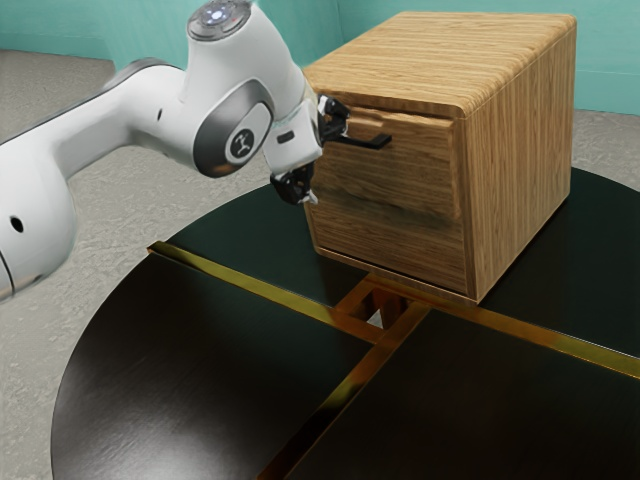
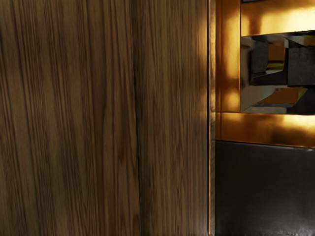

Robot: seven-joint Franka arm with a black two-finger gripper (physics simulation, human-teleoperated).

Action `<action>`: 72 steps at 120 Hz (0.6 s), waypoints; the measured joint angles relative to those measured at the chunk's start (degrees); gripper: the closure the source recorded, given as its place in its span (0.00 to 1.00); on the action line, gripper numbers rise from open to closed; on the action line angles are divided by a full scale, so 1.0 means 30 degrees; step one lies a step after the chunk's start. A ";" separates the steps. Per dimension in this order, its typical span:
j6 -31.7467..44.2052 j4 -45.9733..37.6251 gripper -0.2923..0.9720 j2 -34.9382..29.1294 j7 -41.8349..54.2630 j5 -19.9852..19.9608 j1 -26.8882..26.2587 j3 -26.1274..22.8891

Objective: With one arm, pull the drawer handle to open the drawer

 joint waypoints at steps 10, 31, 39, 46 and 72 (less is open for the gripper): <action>0.0033 -0.1766 0.24 -0.1444 -0.0003 0.0152 -0.0144 0.0299; 0.0124 -0.6789 0.45 -0.6472 -0.0021 -0.0051 -0.0725 0.1108; 0.0113 -0.8620 0.55 -0.8392 -0.0025 -0.0061 -0.0689 0.1135; 0.0143 -1.0732 0.74 -1.1234 -0.0037 -0.0019 -0.0052 0.1132; -0.7193 -0.7293 0.38 -1.6424 -0.3450 -0.1811 0.0858 0.1639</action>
